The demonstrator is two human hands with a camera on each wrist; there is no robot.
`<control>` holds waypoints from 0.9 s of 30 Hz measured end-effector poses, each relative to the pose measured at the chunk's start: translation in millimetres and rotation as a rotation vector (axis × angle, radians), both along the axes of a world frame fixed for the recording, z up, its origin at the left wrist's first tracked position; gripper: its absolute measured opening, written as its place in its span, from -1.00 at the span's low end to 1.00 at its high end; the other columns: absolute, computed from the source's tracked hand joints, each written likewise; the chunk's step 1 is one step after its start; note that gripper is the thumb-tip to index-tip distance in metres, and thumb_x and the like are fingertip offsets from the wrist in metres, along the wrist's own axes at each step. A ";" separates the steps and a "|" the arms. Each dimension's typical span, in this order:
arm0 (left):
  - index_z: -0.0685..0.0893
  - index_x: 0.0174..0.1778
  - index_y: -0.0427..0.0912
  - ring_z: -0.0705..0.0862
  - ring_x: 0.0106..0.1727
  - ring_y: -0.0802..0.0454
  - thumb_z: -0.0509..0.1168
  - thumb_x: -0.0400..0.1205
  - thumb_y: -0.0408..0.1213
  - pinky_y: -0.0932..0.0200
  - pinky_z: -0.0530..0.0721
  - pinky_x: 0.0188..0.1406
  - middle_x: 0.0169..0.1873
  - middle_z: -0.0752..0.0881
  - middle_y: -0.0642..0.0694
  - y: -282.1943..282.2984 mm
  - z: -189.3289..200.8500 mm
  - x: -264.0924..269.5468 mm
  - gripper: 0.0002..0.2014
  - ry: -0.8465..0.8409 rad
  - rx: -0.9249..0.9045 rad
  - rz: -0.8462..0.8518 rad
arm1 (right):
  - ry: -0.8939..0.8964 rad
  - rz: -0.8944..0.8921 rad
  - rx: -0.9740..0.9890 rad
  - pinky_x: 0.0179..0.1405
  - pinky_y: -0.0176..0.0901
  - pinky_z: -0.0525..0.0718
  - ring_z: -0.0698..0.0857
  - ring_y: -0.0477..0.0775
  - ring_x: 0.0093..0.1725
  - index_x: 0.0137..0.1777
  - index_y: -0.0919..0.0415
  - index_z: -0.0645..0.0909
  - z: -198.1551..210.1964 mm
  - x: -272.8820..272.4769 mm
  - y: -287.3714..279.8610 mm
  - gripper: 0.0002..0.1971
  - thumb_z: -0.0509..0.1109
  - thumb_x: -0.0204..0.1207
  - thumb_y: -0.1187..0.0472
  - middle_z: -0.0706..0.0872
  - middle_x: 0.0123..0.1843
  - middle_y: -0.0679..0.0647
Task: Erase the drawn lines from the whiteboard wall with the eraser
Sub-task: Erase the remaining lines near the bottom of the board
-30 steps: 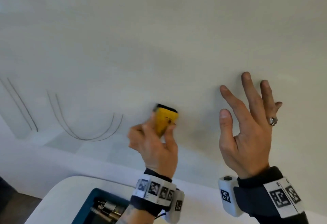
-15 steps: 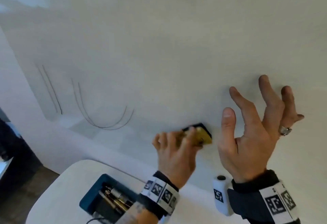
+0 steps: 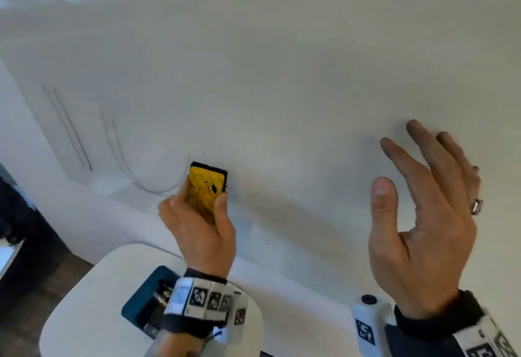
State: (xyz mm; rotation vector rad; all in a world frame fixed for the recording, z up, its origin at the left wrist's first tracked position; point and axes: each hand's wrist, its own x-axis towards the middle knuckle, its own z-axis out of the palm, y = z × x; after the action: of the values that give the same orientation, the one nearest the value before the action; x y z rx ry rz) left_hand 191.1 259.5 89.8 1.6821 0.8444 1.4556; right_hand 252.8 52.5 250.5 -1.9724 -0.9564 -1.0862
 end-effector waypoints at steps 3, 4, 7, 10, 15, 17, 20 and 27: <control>0.52 0.45 -0.21 0.61 0.05 -0.10 0.29 0.64 0.26 0.09 0.77 0.00 0.18 0.41 0.01 -83.8 -19.9 -6.9 -0.35 0.079 0.051 -0.298 | -0.035 -0.017 0.015 0.52 0.26 0.46 0.53 0.35 0.51 0.36 0.31 0.71 8.8 2.5 -6.0 -0.67 0.27 0.72 0.20 0.67 0.46 0.21; 0.50 0.46 -0.18 0.65 0.01 -0.11 0.29 0.67 0.25 0.02 0.80 -0.09 0.18 0.41 0.03 -110.2 -26.2 -3.7 -0.37 0.117 0.151 -0.376 | -0.047 -0.024 0.012 0.50 0.08 0.45 0.56 0.36 0.46 0.34 0.33 0.72 11.5 3.9 -7.5 -0.68 0.28 0.71 0.22 0.69 0.43 0.21; 0.47 0.47 -0.23 0.63 -0.04 -0.14 0.37 0.70 0.09 0.00 0.76 -0.08 0.15 0.49 -0.09 -163.7 -35.5 22.2 -0.43 0.103 0.440 -0.458 | -0.062 -0.050 0.007 0.42 -0.17 0.35 0.57 0.38 0.37 0.29 0.33 0.74 14.4 4.0 -7.2 -0.70 0.29 0.71 0.23 0.71 0.40 0.20; 0.48 0.40 -0.20 0.53 -0.04 -0.11 0.35 0.71 0.08 -0.06 0.69 -0.06 0.06 0.47 -0.09 -166.7 -30.8 51.5 -0.50 0.109 0.466 -0.324 | -0.066 -0.083 -0.031 0.38 -0.16 0.34 0.54 0.40 0.35 0.26 0.30 0.76 11.4 4.4 -7.9 -0.72 0.31 0.69 0.22 0.67 0.45 0.19; 0.58 0.14 -0.17 0.57 -0.11 -0.07 0.37 0.61 0.12 0.00 0.64 -0.04 -0.13 0.52 0.00 -115.3 -58.7 45.0 -0.58 0.189 0.117 -0.253 | -0.083 -0.109 -0.069 0.36 -0.24 0.30 0.58 0.45 0.28 0.19 0.34 0.78 12.2 8.3 -14.6 -0.74 0.33 0.67 0.25 0.66 0.46 0.22; 0.61 0.08 -0.32 0.61 -0.07 -0.20 0.48 0.58 -0.05 -0.18 0.69 -0.02 -0.12 0.54 -0.12 -65.8 -75.0 33.5 -0.60 0.238 -0.314 -0.086 | -0.065 -0.111 -0.079 0.37 -0.29 0.25 0.59 0.48 0.27 0.18 0.34 0.79 10.7 6.9 -15.0 -0.74 0.33 0.66 0.24 0.65 0.47 0.23; 0.54 0.28 -0.48 0.48 0.22 -0.33 0.44 0.63 -0.21 -0.21 0.51 0.31 0.14 0.51 -0.37 11.0 -100.7 15.6 -0.55 0.269 -0.515 0.104 | -0.023 -0.097 -0.080 0.36 -0.30 0.25 0.55 0.51 0.30 0.19 0.30 0.79 6.3 2.4 -12.0 -0.74 0.34 0.66 0.23 0.61 0.52 0.24; 0.40 0.48 -0.22 0.55 0.09 0.04 0.31 0.68 0.08 0.21 0.64 0.06 0.18 0.39 0.01 -76.3 -63.7 -9.9 -0.42 0.141 -0.001 -0.238 | 0.001 0.013 -0.024 0.20 0.29 0.55 0.52 0.46 0.35 0.23 0.26 0.78 0.1 -7.1 13.7 -0.74 0.36 0.67 0.18 0.60 0.50 0.25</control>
State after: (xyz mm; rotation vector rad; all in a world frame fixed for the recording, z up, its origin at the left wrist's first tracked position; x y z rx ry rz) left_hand 181.2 183.2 26.1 1.8327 0.6910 1.1871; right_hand 245.7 66.2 250.5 -1.9831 -0.9843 -1.0714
